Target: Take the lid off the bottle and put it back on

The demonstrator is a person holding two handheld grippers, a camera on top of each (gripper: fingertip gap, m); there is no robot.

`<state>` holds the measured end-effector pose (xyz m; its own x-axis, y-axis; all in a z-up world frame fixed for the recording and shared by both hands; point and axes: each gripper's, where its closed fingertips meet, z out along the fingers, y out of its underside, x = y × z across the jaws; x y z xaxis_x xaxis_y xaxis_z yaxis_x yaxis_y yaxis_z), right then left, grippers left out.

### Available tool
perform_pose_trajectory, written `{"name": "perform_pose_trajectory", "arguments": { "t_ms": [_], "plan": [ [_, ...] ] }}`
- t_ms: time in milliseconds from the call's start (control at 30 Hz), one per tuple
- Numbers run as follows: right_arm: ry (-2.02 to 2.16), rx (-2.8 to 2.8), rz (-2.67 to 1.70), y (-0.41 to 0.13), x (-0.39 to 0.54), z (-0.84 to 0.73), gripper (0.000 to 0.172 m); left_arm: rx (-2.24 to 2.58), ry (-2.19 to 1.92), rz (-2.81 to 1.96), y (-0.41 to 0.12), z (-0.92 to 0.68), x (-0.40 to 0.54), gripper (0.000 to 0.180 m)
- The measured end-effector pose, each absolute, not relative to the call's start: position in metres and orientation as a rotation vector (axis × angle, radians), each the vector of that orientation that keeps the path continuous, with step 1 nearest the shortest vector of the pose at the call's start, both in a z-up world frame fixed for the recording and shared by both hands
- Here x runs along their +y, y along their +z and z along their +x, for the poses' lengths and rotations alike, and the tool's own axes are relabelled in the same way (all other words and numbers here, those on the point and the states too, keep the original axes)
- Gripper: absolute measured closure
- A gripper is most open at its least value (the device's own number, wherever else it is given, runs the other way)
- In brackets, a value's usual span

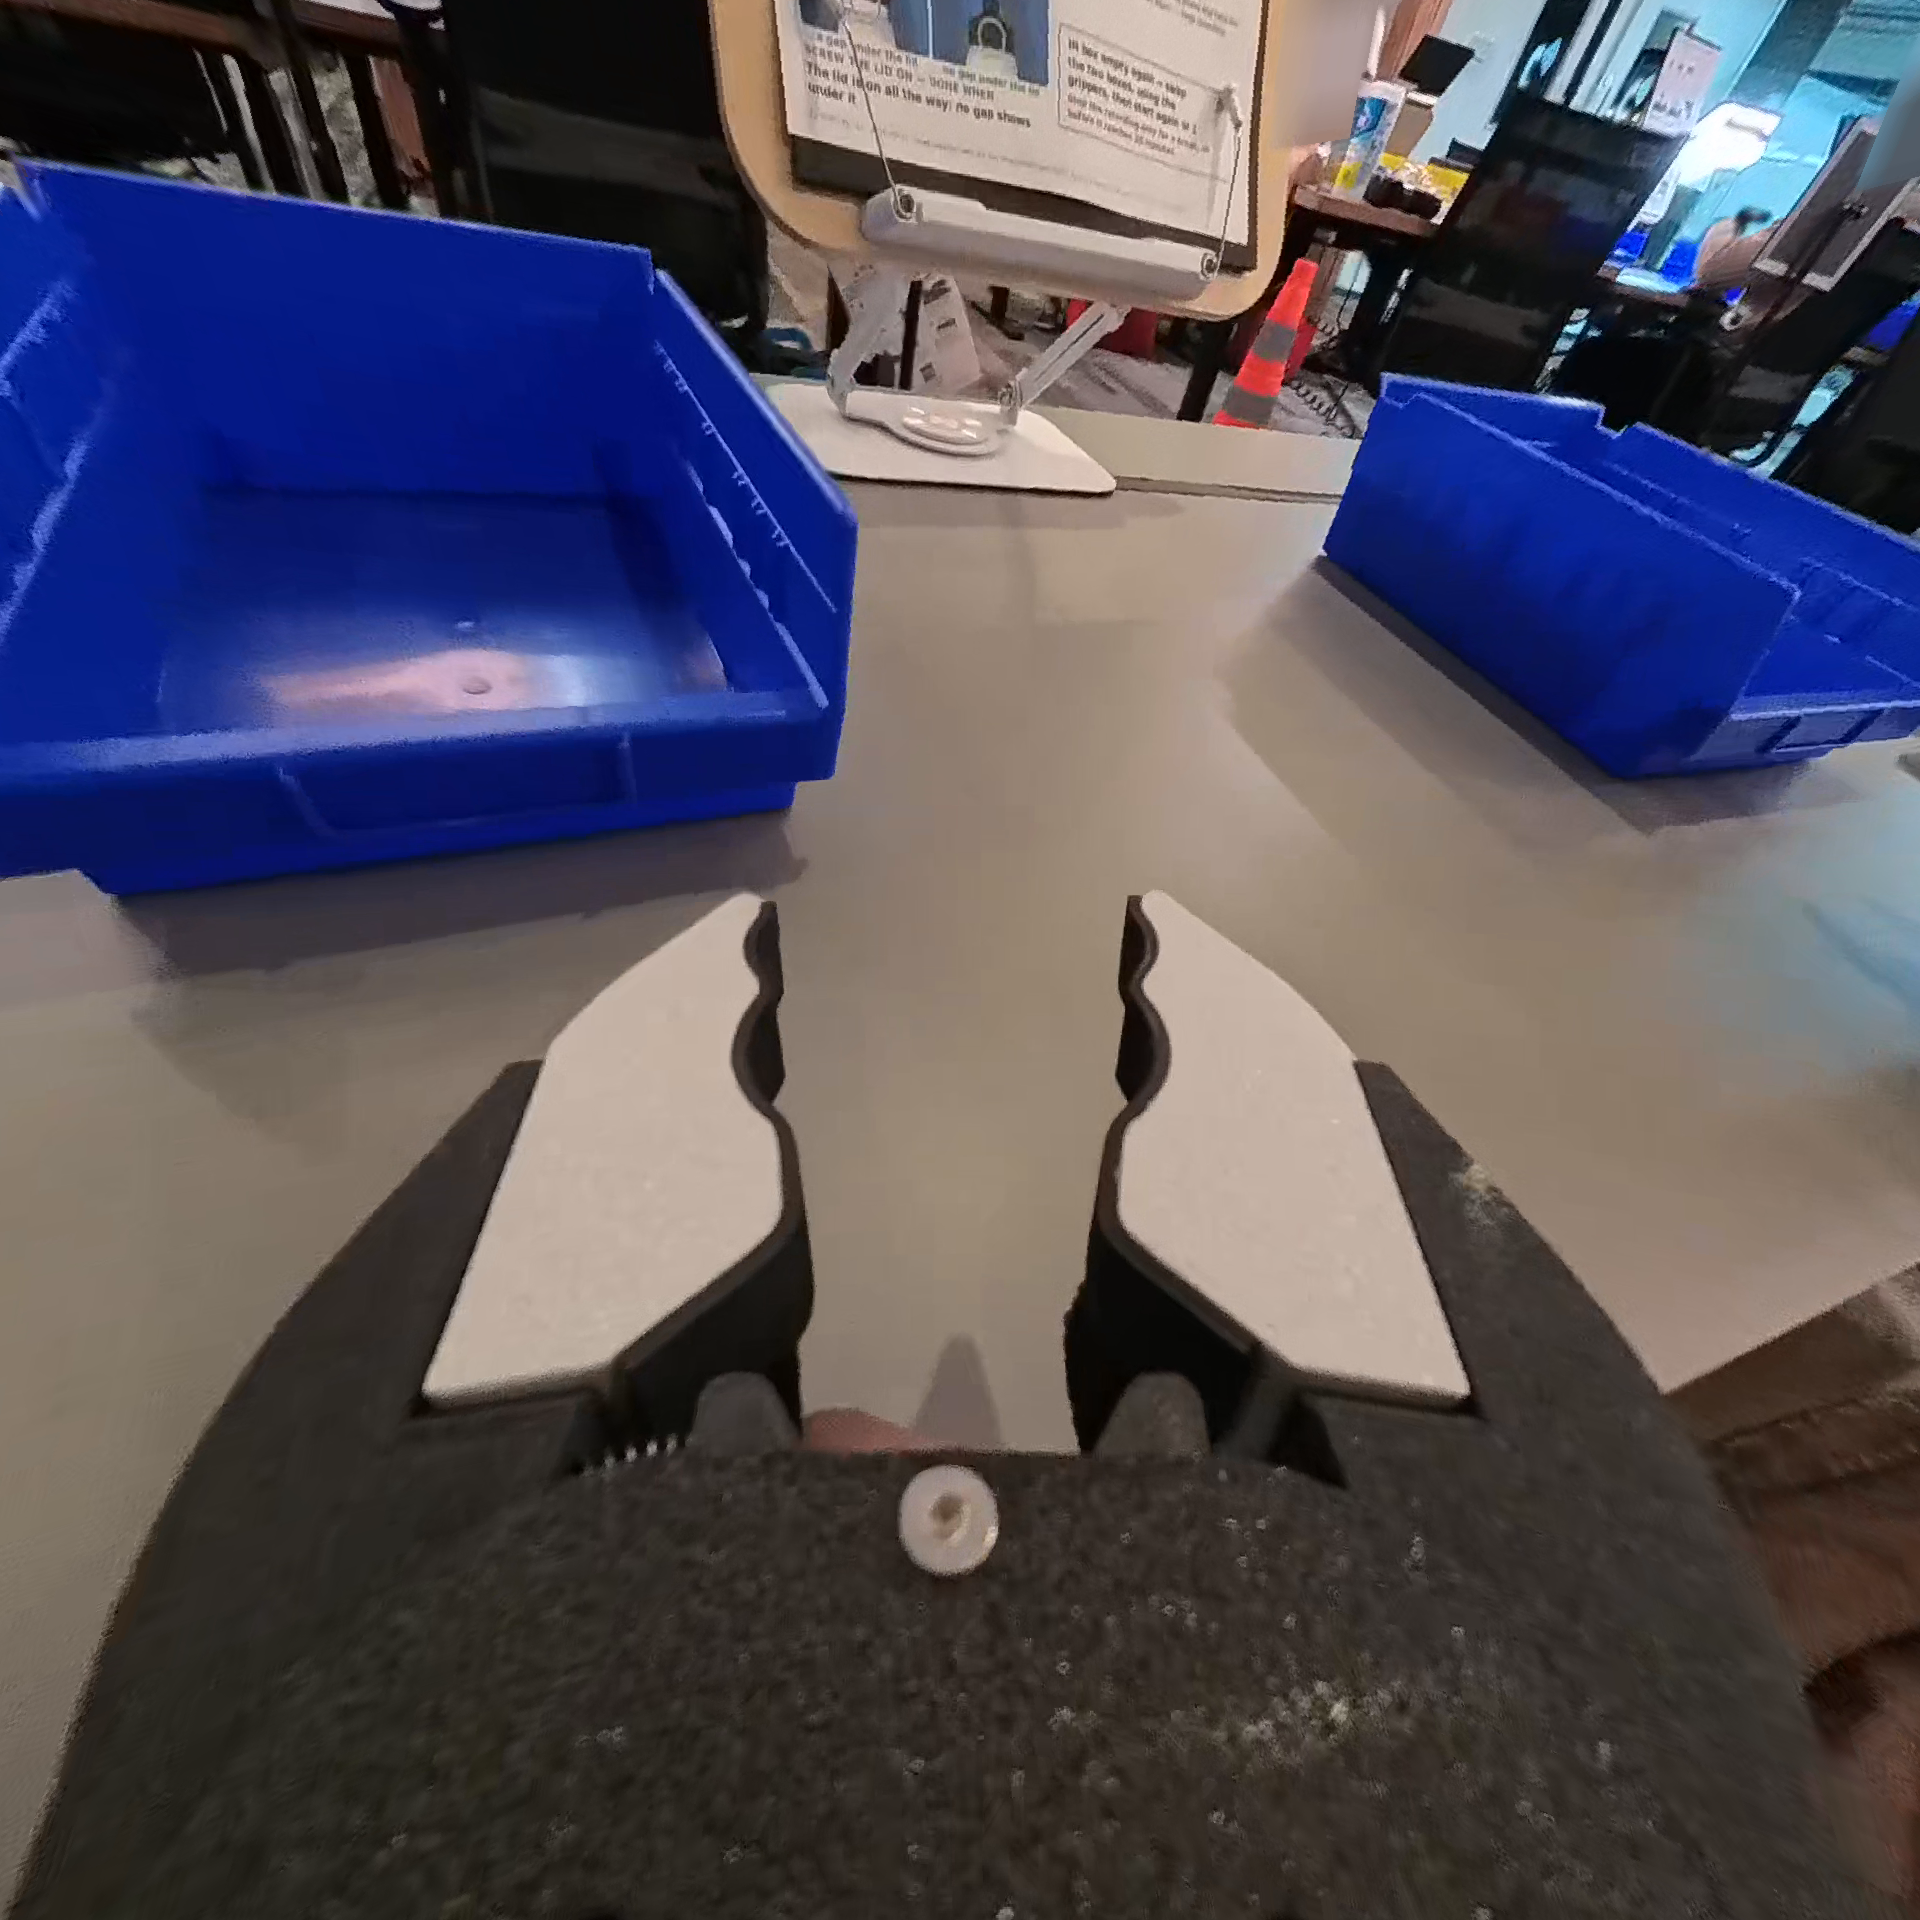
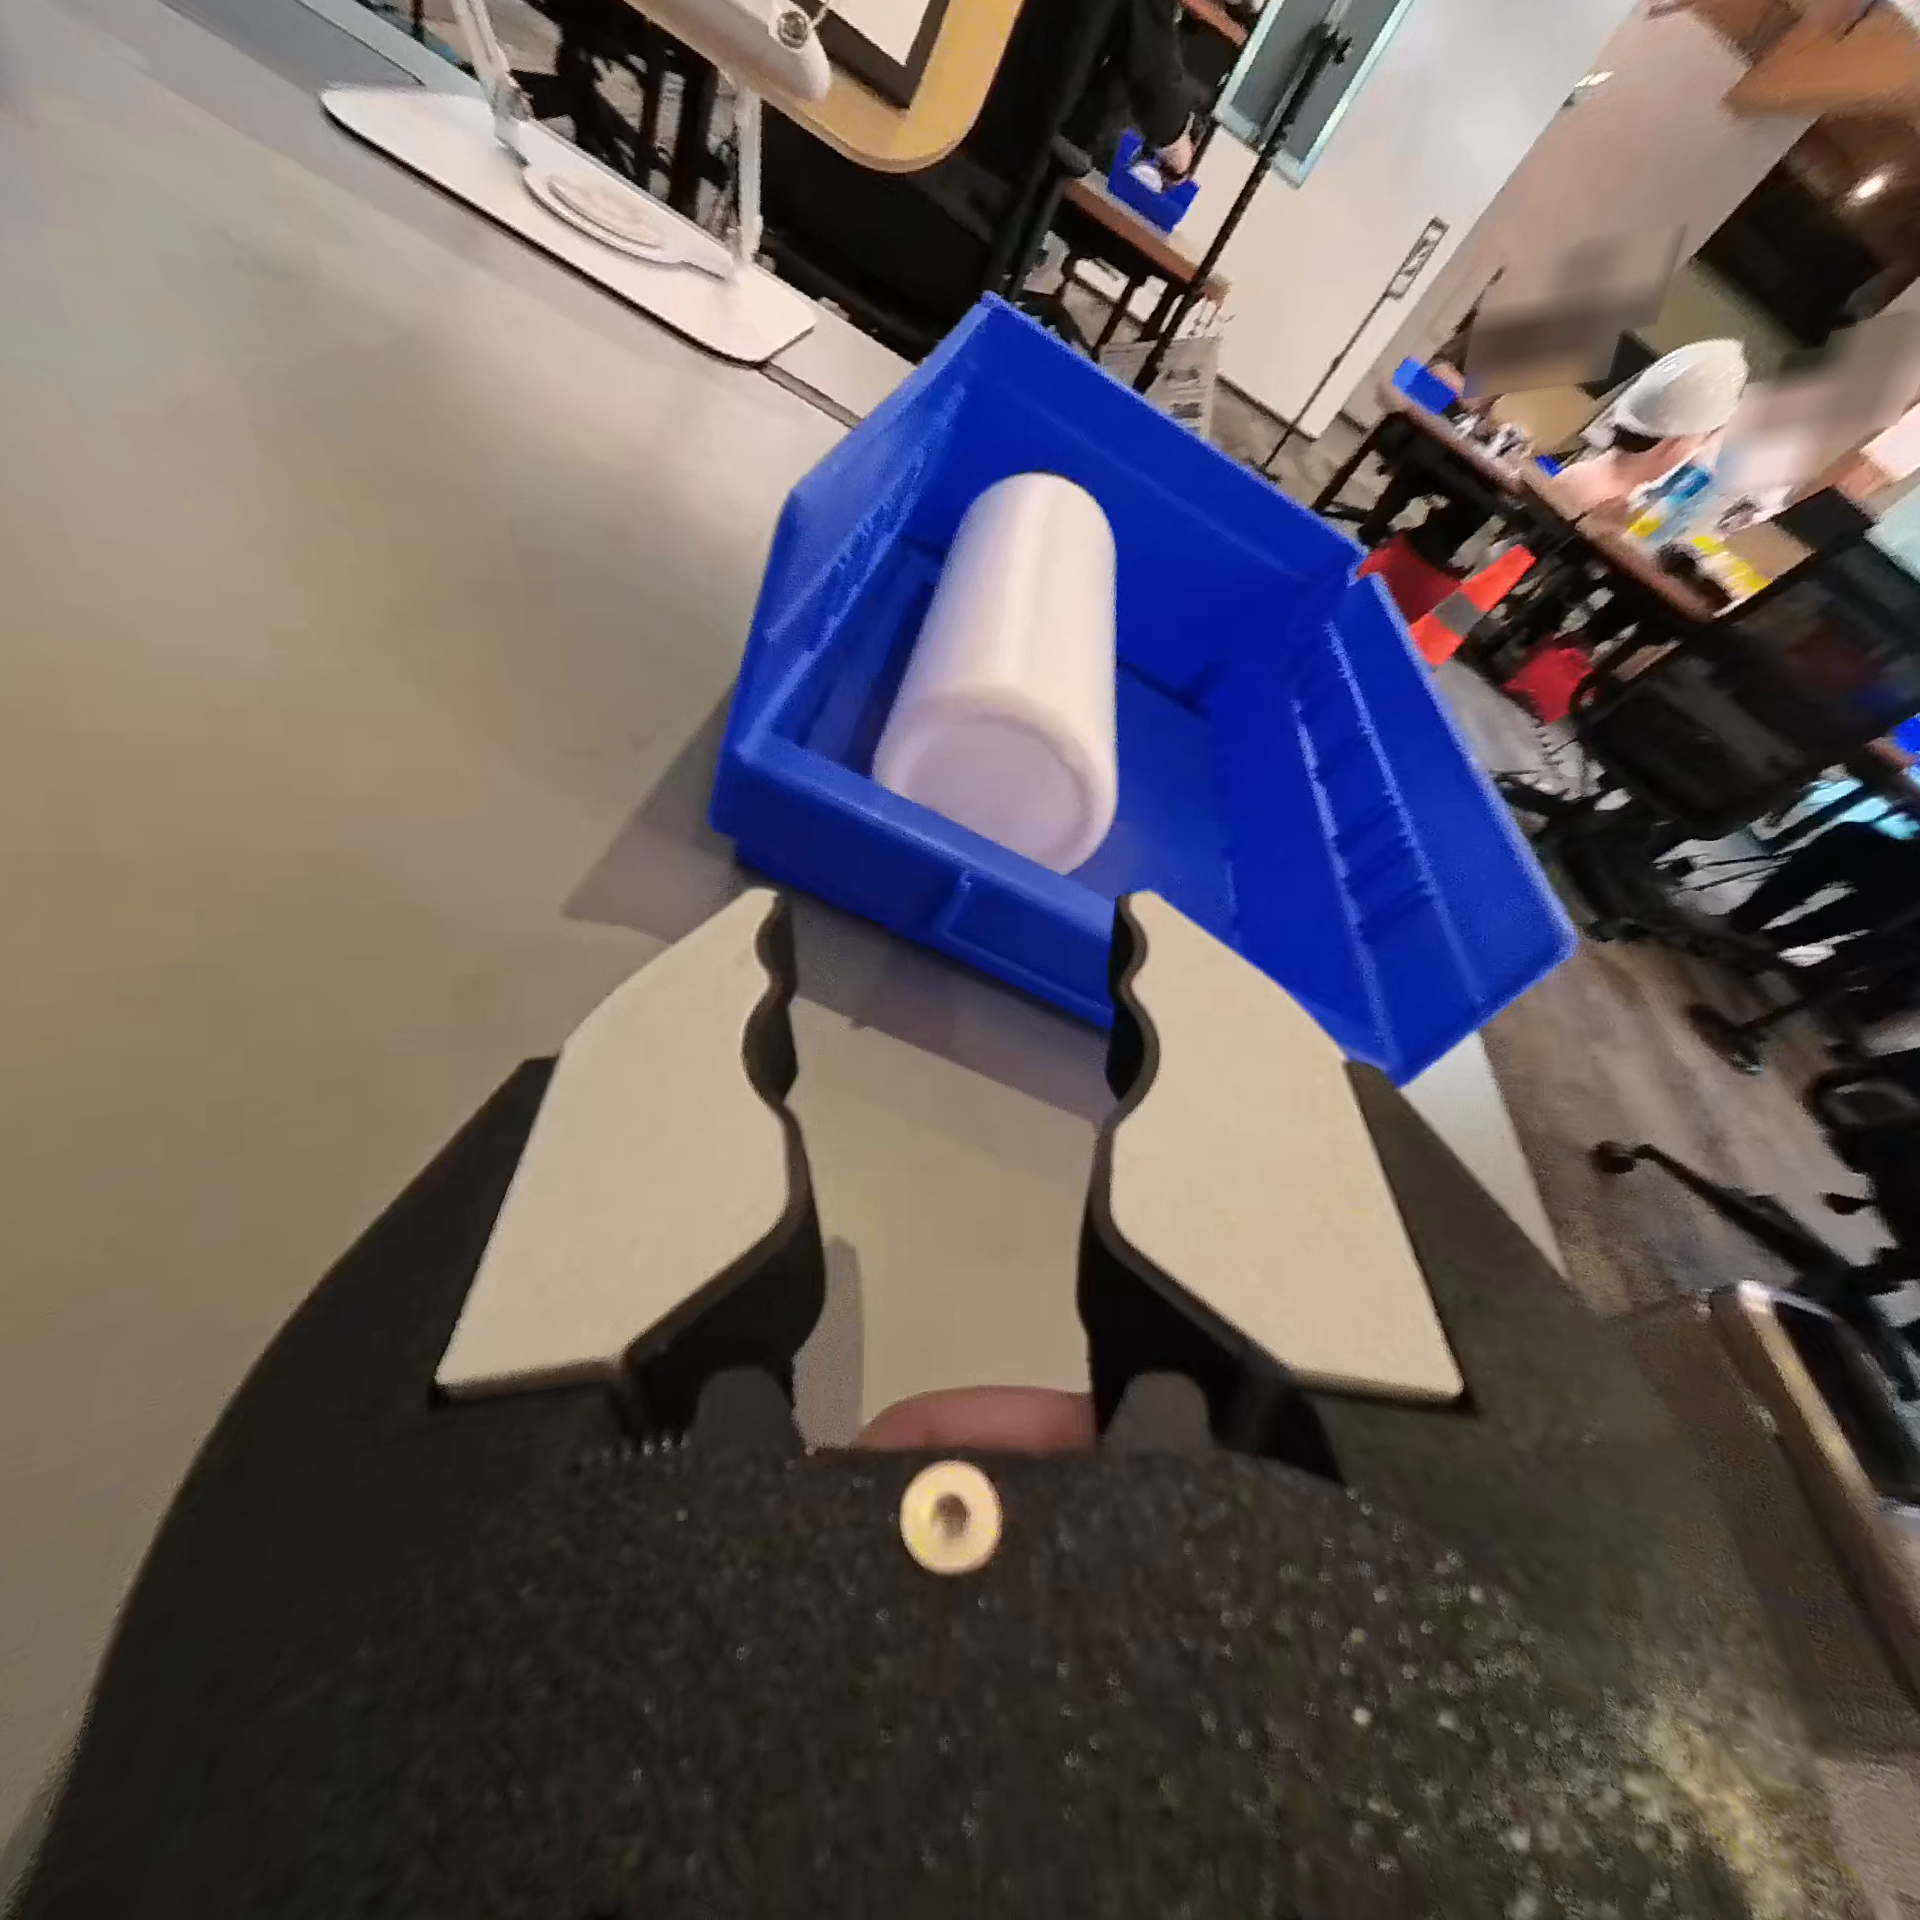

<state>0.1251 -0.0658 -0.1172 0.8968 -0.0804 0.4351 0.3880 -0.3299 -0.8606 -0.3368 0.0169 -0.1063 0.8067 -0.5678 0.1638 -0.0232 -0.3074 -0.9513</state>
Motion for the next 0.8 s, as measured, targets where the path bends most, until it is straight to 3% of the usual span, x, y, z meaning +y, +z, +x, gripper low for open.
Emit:
{"name": "perform_pose_trajectory", "arguments": {
  "t_ms": [300,467,533,800],
  "plan": [
    [-0.348,-0.075,-1.828,-0.112,-0.076,0.139,0.114,0.730,-0.517,-1.879,-0.134,-0.278,0.007,0.114],
    [-0.179,0.109,-1.740,-0.098,-0.081,0.158,0.108,1.042,-0.651,-1.895,-0.131,-0.156,-0.023,0.106],
    [-0.217,0.122,-1.742,-0.100,-0.084,0.170,0.104,1.164,-0.651,-1.962,-0.136,-0.099,-0.030,0.110],
    [-0.067,0.267,-1.716,-0.102,-0.091,0.190,0.101,1.045,-0.588,-1.933,-0.122,0.083,-0.012,0.101]
  ]
}}
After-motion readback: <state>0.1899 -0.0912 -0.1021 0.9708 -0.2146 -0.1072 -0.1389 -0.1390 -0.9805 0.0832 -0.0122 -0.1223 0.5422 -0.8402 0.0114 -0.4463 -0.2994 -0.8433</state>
